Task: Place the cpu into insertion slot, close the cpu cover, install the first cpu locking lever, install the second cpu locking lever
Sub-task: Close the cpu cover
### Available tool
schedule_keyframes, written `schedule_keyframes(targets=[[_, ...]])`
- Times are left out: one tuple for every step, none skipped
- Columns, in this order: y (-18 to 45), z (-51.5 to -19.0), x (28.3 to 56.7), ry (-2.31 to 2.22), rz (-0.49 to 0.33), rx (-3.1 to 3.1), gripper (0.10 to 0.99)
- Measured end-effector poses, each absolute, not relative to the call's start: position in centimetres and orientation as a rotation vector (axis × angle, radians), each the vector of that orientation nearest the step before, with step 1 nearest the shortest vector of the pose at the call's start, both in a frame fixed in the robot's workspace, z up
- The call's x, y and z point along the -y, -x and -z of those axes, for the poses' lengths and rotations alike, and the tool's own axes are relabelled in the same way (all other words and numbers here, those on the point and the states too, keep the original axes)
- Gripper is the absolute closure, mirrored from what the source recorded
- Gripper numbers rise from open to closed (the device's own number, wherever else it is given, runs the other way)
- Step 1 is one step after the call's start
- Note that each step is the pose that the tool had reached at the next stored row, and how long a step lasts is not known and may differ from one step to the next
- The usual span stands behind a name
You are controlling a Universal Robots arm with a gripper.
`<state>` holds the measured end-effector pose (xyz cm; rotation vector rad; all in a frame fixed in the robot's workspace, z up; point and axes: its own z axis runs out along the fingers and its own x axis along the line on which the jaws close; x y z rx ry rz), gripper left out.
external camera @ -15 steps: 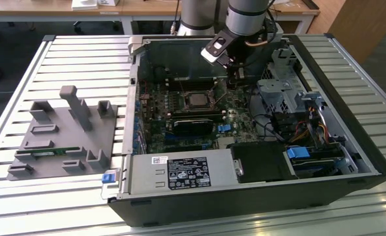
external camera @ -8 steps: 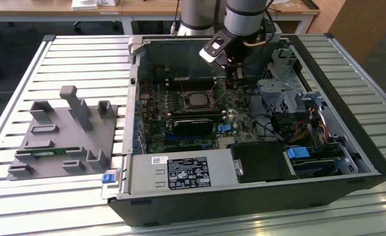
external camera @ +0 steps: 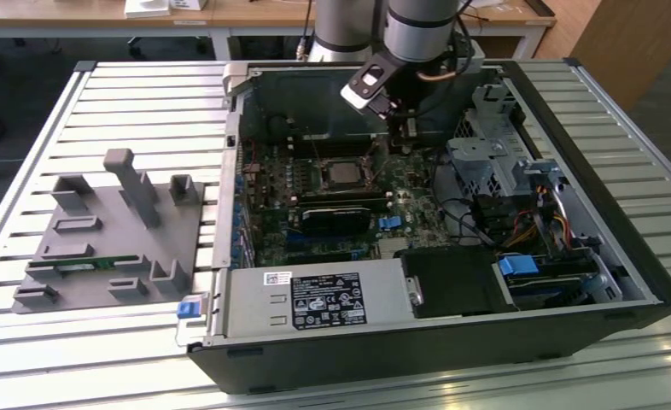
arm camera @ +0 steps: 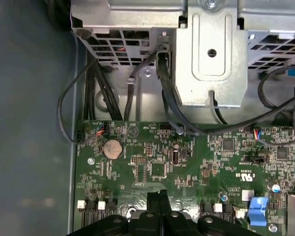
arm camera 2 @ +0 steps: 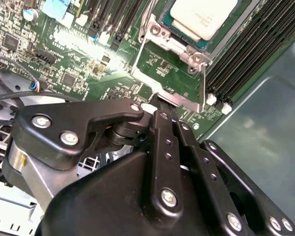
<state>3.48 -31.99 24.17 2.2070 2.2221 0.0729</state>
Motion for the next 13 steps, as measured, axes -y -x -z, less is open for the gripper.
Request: schedule_keyframes(targets=[[-3.4, -24.2, 32.0, -2.207, -0.073, -2.222, 0.980], [-3.2, -24.2, 32.0, -2.207, -0.073, -2.222, 0.980], [-3.1, -24.2, 32.0, -2.207, -0.073, -2.222, 0.980], [-2.9, -24.2, 32.0, -2.207, -0.073, -2.222, 0.980], [-2.7, -24.1, 32.0, -2.207, -0.073, -2.222, 0.980], [-2.6, -24.1, 32.0, -2.207, -0.073, -2.222, 0.980], [-2.4, -24.1, 32.0, -2.207, -0.073, -2.222, 0.980], [-2.3, -24.1, 32.0, -2.207, -0.073, -2.222, 0.980], [-2.1, -24.1, 32.0, -2.207, -0.073, -2.222, 0.980], [-1.9, -24.1, 32.0, -2.207, -0.073, -2.222, 0.980], [-1.8, -24.1, 32.0, -2.207, -0.073, -2.222, 0.980], [-1.6, -24.1, 32.0, -2.207, -0.073, -2.222, 0.980], [-1.4, -24.1, 32.0, -2.207, -0.073, -2.222, 0.980]])
